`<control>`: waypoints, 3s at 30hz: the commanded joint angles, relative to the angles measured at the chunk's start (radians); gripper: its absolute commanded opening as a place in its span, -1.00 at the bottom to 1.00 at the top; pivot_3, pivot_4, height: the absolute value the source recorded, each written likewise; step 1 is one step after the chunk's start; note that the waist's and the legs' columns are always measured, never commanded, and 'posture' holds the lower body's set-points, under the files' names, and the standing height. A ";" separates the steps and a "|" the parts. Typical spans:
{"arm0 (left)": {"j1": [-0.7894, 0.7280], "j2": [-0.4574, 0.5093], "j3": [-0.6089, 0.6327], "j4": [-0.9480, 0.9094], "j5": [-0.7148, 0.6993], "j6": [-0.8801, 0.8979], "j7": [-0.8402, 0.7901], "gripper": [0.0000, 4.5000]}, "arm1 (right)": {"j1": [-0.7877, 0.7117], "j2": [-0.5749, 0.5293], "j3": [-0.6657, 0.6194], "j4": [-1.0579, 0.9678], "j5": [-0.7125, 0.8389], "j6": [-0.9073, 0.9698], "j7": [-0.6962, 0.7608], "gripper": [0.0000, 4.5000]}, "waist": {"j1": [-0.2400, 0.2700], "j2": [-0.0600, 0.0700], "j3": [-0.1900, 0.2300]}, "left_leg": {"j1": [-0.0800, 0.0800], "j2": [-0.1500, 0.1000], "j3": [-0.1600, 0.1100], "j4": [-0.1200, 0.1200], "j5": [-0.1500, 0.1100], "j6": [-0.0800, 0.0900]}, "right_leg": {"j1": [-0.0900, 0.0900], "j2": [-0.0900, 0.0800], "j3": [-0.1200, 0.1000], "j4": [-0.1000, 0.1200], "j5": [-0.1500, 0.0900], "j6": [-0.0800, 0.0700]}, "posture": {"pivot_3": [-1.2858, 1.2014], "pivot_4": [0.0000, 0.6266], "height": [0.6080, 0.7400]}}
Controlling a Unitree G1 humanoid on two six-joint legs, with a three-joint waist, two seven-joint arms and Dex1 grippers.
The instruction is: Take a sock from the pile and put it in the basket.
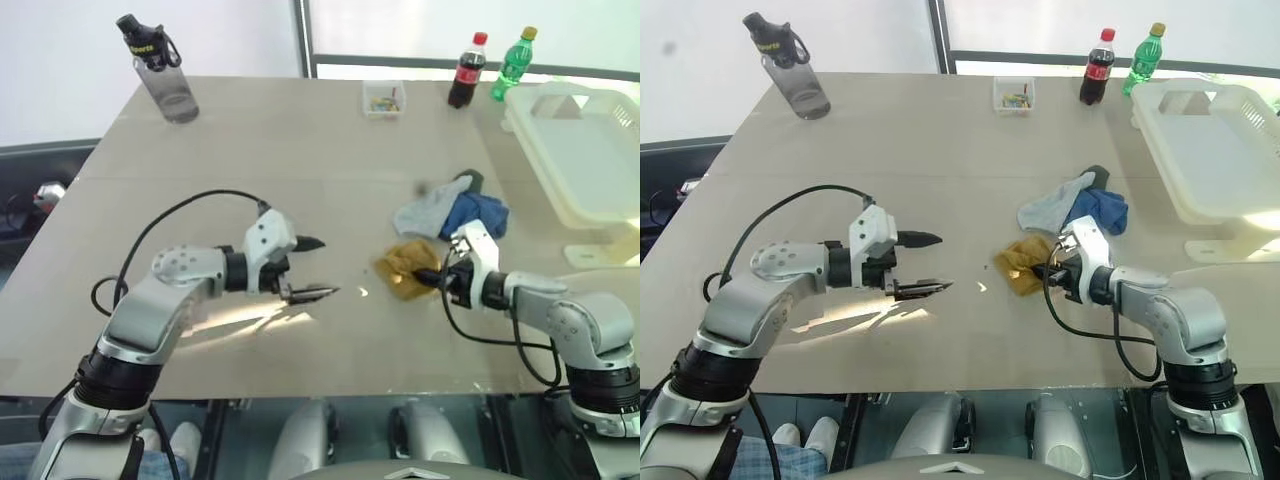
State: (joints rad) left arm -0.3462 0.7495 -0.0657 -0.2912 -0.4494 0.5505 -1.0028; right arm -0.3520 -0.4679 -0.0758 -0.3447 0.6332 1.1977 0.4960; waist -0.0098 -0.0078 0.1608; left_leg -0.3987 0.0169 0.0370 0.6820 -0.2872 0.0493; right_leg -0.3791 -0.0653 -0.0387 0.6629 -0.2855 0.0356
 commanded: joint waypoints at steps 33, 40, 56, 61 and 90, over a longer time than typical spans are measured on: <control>-0.033 -0.065 0.192 -0.124 -0.171 0.002 0.141 1.00 | -0.829 -0.342 -0.432 1.454 -0.237 -0.704 -0.301 -0.98 | -0.003 0.003 0.003 | -0.003 0.000 0.011 -0.002 0.000 0.000 | -0.007 0.001 0.009 -0.001 0.000 0.000 | 0.03 -0.52 1.00; -0.033 -0.093 0.205 -0.127 -0.168 -0.031 0.157 1.00 | -0.869 -0.360 -0.428 1.567 -0.269 -0.769 -0.310 -0.98 | -0.002 0.003 0.003 | -0.003 0.001 0.011 -0.002 0.000 0.000 | -0.007 0.002 0.009 0.000 0.000 0.000 | 0.03 -0.52 1.00; -0.028 -0.134 0.216 -0.123 -0.179 -0.111 0.159 1.00 | -0.884 -0.374 -0.433 1.612 -0.284 -0.803 -0.334 -0.98 | -0.002 0.003 0.003 | -0.003 0.001 0.012 -0.002 0.000 -0.001 | -0.007 0.002 0.009 0.000 0.000 0.000 | 0.03 -0.52 1.00; -0.025 -0.141 0.214 -0.131 -0.202 -0.117 0.151 1.00 | -0.886 -0.377 -0.432 1.614 -0.286 -0.806 -0.337 -0.98 | -0.001 0.003 0.003 | -0.003 0.001 0.012 -0.002 0.000 -0.001 | -0.007 0.002 0.009 0.000 0.000 0.000 | 0.03 -0.52 1.00; -0.012 -0.135 0.199 -0.129 -0.216 -0.128 0.124 1.00 | -0.863 -0.384 -0.317 1.575 -0.403 -0.945 -0.147 0.99 | -0.002 0.003 0.003 | -0.003 0.001 0.012 -0.002 0.000 -0.001 | -0.007 0.002 0.009 0.000 0.000 0.000 | 0.03 -0.52 1.00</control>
State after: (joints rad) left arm -0.3563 0.6059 0.1176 -0.3832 -0.6603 0.4458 -0.8721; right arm -1.1995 -0.8234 -0.4080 1.2841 0.2403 0.2956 0.2582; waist -0.0122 -0.0046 0.1642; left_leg -0.4012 0.0178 0.0493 0.6802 -0.2867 0.0486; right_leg -0.3863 -0.0629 -0.0294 0.6632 -0.2853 0.0360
